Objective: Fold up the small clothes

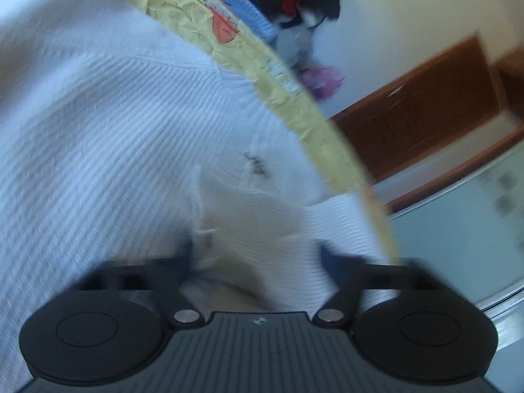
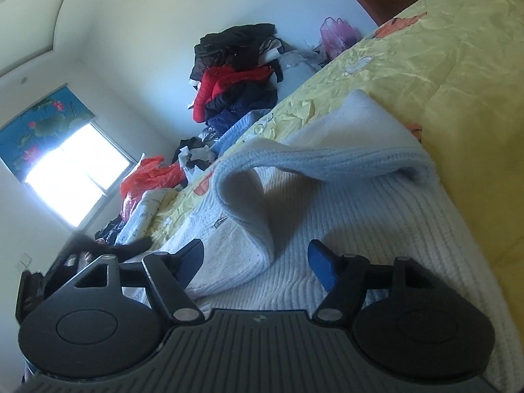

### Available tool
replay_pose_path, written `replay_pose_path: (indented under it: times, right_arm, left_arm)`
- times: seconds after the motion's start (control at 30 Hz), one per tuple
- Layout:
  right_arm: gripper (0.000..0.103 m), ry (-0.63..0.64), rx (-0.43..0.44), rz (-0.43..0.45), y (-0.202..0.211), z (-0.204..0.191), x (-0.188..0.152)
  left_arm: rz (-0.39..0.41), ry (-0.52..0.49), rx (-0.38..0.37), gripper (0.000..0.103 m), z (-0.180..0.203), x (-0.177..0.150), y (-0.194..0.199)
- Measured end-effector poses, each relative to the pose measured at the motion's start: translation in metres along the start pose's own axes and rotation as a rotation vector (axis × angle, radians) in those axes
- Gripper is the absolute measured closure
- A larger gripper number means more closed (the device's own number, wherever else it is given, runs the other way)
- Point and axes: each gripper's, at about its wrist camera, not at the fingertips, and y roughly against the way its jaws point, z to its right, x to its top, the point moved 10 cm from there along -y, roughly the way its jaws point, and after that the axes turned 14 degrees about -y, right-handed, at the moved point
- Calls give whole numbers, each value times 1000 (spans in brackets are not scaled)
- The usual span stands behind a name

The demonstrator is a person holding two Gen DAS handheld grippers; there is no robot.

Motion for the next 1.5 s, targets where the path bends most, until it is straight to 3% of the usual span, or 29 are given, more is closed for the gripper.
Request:
replay_pose_path:
  times: [0.03,0.3,0.5,0.6,0.77,0.83,0.93,1.03,1.2,1.23,1.27,1.3,1.43,1.47,1.5]
  right_arm:
    - [27,0,2,0,2,-1,0]
    - [26,2,11,-4,3,-2,1]
    - [26,5,10,-4,3,-1,1]
    - [25,7,10,-5,3,-1,1]
    - [24,11,13,-8,8,-1,3]
    - [24,13,11,-10,8,0,3]
    - [25,-9,11,-32,11,1,7]
    - [26,-164,36,-48,13,8,23]
    - [27,-422,39,28,9,30,63]
    - [42,-456,32,51,8,34,67]
    - [72,-489,2,70,8,40,70]
    - [91,-491,-47,84,8,44,72]
    - [90,-322,-96,172,23,43,73]
    - [99,-308,-146,151,18,55,69]
    - [101,-318,-159,138,15,68,65]
  left_arm:
    - [-2,-40,57,82,-2,0,-3]
    - [34,-243,122,94,7,12,4]
    - [267,-413,151,94,20,68,56]
    - [245,-381,163,95,0,77,58]
    - [129,-314,226,95,-50,43,23]
    - [193,-287,188,95,-60,33,23]
    - [193,-230,157,94,-67,33,26]
    - [193,-230,152,94,-67,29,27]
    - [193,-237,158,94,-66,28,26]
    - [192,-237,158,94,-67,27,26]
    - [192,-236,157,94,-66,27,26]
    - [192,-236,157,94,-66,27,26]
    - [192,-237,157,94,-66,27,26]
    - [192,-235,156,94,-66,27,27]
    - [192,-234,156,93,-66,27,26]
